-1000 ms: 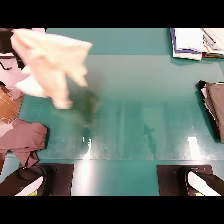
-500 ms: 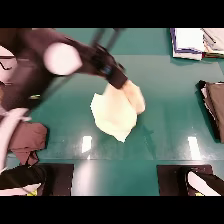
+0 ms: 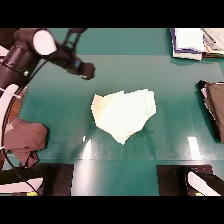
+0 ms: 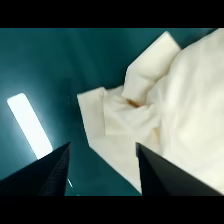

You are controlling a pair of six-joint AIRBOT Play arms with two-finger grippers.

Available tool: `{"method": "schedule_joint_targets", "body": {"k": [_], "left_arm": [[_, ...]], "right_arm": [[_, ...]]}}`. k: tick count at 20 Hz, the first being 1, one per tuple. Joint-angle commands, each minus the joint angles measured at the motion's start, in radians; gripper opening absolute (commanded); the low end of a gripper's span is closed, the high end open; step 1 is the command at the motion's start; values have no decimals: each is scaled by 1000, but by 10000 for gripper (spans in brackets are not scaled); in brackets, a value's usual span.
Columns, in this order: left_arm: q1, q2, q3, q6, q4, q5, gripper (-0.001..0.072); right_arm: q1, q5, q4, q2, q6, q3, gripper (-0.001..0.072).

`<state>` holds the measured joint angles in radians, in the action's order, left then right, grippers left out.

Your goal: Fold the shirts.

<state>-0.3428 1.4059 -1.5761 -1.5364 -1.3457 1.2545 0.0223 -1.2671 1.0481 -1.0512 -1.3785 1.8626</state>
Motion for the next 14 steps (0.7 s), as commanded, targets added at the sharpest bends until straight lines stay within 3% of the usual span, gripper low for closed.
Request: {"method": "schedule_joint_targets", "body": {"k": [1,3,6,12,13,14], "left_arm": [[131,-26,263,0,160,-23,489],[131,-24,425,1,234,-124,489],[128,10,584,97,465,-277,488],[20,104,593,117,501,-376,485],[21,103,585,101,502,-374,354],[32,103,568,104,499,-362,140]], "right_arm": [[0,-1,-1,-1,0,0,16],[0,-1,-1,-1,0,0,16],[0,-1,-1,-2,0,0,16],[0,-9,-1,-1,0,-44,16],[0,-19,0,-1,0,-67,16],[0,-25,1,-1,0,-98,16]]}}
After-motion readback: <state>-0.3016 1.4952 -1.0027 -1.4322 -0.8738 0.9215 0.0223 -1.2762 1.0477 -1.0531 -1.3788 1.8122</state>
